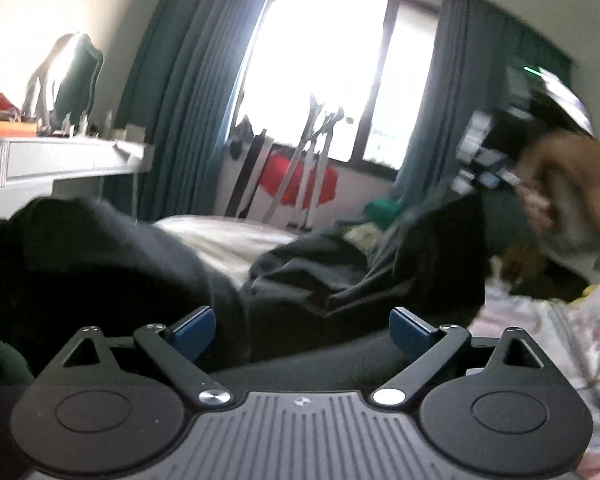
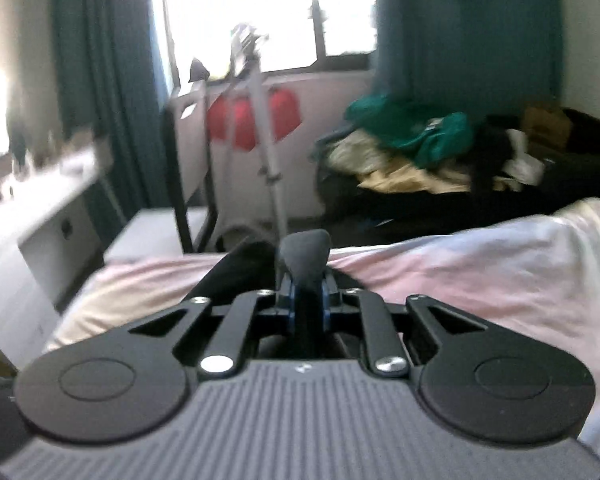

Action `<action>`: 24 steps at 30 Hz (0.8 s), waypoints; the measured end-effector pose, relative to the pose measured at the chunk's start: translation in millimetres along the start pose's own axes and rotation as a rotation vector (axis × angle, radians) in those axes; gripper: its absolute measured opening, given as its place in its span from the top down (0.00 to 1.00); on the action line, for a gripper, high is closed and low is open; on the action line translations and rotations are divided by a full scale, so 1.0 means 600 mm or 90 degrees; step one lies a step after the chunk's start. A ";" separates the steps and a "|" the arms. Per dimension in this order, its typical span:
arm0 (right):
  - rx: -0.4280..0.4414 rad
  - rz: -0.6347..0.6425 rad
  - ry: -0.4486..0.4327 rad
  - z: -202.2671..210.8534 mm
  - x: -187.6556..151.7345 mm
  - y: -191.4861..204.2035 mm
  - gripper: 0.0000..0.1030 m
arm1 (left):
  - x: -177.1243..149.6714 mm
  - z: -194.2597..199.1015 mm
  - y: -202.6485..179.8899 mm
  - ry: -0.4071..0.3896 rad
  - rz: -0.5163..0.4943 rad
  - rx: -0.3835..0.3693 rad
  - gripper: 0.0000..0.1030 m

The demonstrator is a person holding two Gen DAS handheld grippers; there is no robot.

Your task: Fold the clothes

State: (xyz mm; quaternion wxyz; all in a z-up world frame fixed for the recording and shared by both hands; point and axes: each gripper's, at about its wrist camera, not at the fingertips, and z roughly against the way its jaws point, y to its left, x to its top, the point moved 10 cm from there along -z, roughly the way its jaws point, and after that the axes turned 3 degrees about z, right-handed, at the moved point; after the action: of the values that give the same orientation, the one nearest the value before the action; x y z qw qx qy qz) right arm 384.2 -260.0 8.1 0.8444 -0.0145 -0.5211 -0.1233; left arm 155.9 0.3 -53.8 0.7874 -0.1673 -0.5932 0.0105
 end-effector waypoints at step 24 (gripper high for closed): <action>0.220 -0.565 0.167 0.259 -0.397 -0.284 0.50 | -0.048 0.120 -0.056 0.074 -0.010 0.034 0.06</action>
State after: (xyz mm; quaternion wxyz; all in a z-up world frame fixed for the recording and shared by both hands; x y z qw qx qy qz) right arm 108.7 -355.2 -149.1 0.7591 0.3649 -0.3788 -0.3835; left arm 74.1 -19.4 -54.1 0.8247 -0.1419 -0.5474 0.0102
